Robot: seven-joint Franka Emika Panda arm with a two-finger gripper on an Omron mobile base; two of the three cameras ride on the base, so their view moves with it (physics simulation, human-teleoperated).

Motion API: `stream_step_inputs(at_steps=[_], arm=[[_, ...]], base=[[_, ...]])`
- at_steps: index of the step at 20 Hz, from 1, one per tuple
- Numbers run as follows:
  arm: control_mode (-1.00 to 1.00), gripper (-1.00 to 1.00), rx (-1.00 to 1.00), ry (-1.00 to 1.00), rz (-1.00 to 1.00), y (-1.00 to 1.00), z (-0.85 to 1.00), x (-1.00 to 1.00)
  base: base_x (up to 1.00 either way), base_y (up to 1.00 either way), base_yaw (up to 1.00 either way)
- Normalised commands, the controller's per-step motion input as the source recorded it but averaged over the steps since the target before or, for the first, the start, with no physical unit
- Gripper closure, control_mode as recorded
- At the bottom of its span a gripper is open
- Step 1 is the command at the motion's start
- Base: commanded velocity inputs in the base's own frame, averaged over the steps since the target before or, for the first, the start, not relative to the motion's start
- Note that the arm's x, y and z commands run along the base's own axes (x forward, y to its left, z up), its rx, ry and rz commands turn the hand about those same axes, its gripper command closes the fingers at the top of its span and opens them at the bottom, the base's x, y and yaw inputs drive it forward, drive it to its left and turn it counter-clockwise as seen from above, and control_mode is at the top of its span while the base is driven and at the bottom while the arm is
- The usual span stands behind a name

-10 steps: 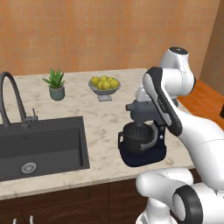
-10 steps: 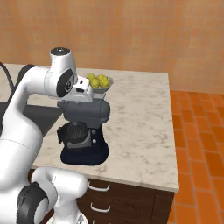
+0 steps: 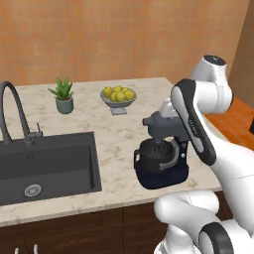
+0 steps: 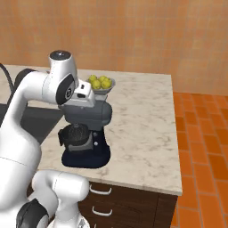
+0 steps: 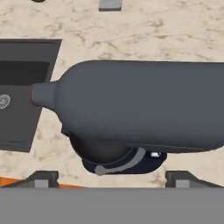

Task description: Navigate to the dishwasher.

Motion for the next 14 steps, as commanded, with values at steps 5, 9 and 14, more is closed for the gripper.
stream_step_inputs(at_steps=[5, 9, 14], arm=[[-1.0, -1.0, 0.02, 0.0, -0.03, -0.25, -0.05, -0.52], [-1.0, -1.0, 0.0, 0.15, -0.06, -0.03, -0.22, -0.06], [1.0, -1.0, 0.0, 0.1, -0.01, 0.0, -0.09, -0.15]], base=[[0.0, 0.0, 0.0], [0.0, 0.0, 0.0], [-0.11, 0.0, 0.0]])
